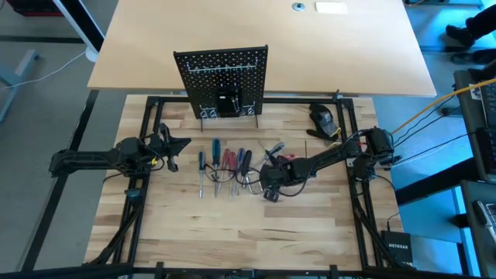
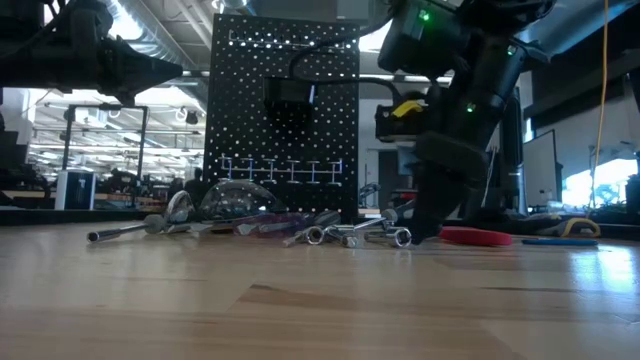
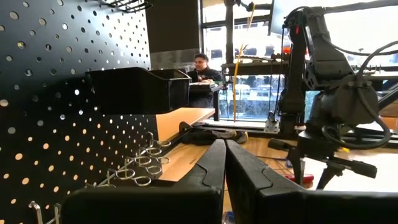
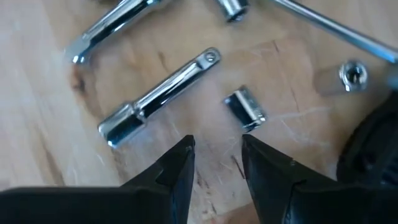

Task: Hang tools onto peg board
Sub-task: Put the bottom right metal socket into the black bin on the peg board, then put the right metal extension bar into the black bin on the peg board

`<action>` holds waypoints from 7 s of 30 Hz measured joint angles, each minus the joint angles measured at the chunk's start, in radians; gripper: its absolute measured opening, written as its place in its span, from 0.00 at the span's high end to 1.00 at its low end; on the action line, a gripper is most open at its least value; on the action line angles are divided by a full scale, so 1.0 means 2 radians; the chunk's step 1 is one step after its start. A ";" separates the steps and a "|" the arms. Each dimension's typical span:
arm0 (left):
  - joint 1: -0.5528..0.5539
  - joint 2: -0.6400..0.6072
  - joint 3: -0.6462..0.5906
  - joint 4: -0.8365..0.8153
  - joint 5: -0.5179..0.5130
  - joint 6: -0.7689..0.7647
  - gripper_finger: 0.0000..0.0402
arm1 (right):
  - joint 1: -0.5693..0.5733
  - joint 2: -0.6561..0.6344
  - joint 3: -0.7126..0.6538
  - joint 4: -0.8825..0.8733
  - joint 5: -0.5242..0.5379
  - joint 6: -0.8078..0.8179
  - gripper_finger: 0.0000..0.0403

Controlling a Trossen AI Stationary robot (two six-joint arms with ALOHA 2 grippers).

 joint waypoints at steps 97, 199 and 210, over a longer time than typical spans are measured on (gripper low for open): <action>0.000 0.000 0.000 -0.001 0.000 0.000 1.00 | -0.059 -0.008 0.062 -0.054 -0.105 -0.131 0.61; 0.000 0.000 0.000 0.000 0.000 0.004 1.00 | -0.200 -0.047 0.187 0.276 0.062 -0.262 0.63; 0.000 0.000 0.000 -0.005 0.000 0.003 1.00 | -0.135 -0.122 0.188 0.098 0.048 -0.246 0.52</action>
